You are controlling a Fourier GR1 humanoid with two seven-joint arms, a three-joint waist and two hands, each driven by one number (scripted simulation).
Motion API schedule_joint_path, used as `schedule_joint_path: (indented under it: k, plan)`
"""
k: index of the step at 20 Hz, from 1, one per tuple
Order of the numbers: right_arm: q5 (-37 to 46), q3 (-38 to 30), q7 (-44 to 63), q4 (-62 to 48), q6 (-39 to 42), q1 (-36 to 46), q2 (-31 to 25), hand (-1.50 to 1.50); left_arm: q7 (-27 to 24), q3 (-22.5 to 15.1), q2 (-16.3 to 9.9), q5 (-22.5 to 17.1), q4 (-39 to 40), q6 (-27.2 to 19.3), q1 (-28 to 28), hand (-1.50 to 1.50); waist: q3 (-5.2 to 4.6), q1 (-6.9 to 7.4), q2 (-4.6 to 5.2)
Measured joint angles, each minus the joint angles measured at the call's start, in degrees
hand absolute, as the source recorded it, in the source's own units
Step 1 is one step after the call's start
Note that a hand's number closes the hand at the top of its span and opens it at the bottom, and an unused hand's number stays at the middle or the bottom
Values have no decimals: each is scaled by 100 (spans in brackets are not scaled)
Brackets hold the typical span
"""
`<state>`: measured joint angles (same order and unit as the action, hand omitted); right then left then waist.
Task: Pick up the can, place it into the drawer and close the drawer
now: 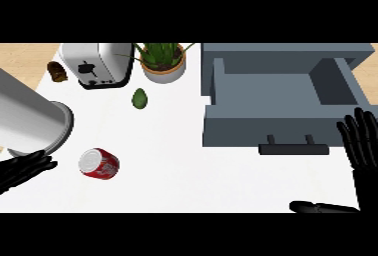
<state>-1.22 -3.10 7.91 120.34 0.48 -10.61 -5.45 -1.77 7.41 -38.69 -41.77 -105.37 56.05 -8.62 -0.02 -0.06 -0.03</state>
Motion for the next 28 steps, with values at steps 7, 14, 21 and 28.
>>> schedule_joint_path:
  k: [7,14,21,28]
  plan:
    - [-205,-259,-57,-17,213,-123,-42,-150,386,191,-171,-415,559,124,332,-150,4,-11,1]
    - [-183,-328,-307,-69,384,-315,40,-150,512,222,380,176,993,220,744,-150,3,-18,1]
    - [-304,-585,-334,-147,558,-285,-14,-150,387,233,1039,1059,1313,355,945,-150,2,-15,1]
    - [-228,-640,-753,-370,736,-446,96,-150,50,304,1608,2091,1735,360,1130,-150,1,-19,2]
